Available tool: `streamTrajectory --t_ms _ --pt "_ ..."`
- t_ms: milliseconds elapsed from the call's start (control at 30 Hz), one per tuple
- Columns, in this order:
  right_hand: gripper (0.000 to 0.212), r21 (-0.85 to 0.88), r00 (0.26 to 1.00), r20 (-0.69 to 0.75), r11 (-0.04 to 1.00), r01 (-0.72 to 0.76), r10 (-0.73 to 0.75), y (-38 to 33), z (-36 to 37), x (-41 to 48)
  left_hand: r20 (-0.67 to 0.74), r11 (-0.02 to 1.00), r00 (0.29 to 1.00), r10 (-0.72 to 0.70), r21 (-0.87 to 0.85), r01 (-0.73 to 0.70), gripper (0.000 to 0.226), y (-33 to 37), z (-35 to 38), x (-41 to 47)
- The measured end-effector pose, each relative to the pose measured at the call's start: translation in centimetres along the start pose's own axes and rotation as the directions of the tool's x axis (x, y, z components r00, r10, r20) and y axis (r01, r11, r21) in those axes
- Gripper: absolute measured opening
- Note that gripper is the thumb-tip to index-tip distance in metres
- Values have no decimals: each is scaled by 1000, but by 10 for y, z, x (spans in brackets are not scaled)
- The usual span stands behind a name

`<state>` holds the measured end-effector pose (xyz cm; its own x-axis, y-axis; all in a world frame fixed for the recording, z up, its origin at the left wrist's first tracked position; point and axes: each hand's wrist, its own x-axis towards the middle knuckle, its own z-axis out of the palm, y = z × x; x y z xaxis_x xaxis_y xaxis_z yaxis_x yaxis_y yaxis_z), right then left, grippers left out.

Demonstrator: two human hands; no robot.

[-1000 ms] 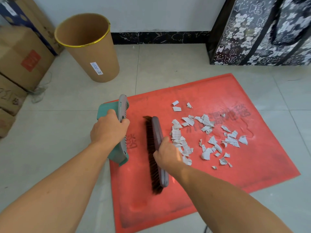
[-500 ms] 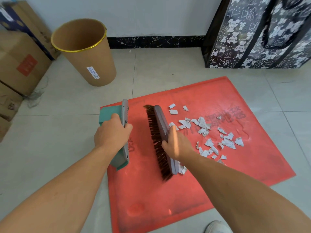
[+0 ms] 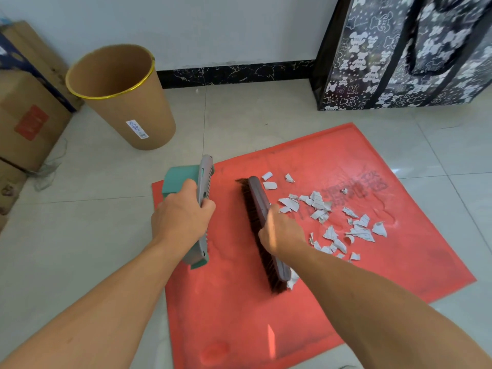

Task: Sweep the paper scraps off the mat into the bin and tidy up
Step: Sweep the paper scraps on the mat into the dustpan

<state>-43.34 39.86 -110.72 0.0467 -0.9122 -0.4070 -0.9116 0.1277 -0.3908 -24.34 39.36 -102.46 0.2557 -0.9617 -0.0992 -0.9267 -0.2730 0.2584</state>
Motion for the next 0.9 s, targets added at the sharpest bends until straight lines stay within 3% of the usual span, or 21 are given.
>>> streamTrajectory --t_ms 100,233,333,400,500,667,767,900 --pt "26 149 998 -20 987 -56 59 0 -18 12 23 1000 999 -27 -2 27 25 7 6 6" --pt "29 454 986 -43 882 -127 164 -10 -30 36 44 999 999 -32 7 32 23 8 10 10" --pt "31 515 978 -114 852 -90 173 -15 -42 57 31 1000 999 -26 -3 26 24 4 10 17" --pt "26 418 981 -178 908 0 81 -13 -55 70 18 1000 999 -26 -8 26 24 1 10 20" --pt "24 129 963 -261 987 95 -58 -8 -78 92 9 1000 1000 -10 -14 10 24 1 11 21" --pt "35 -309 905 -318 933 183 -283 11 -105 126 5 1000 1000 15 -20 -15 25 5 13 20" --pt "40 -425 885 -305 882 203 -351 28 -112 141 -8 999 1000 11 -32 -11 24 4 13 21" --pt "42 -418 894 -288 885 206 -344 46 -112 157 0 999 1000 14 -34 -14 27 1 14 21"
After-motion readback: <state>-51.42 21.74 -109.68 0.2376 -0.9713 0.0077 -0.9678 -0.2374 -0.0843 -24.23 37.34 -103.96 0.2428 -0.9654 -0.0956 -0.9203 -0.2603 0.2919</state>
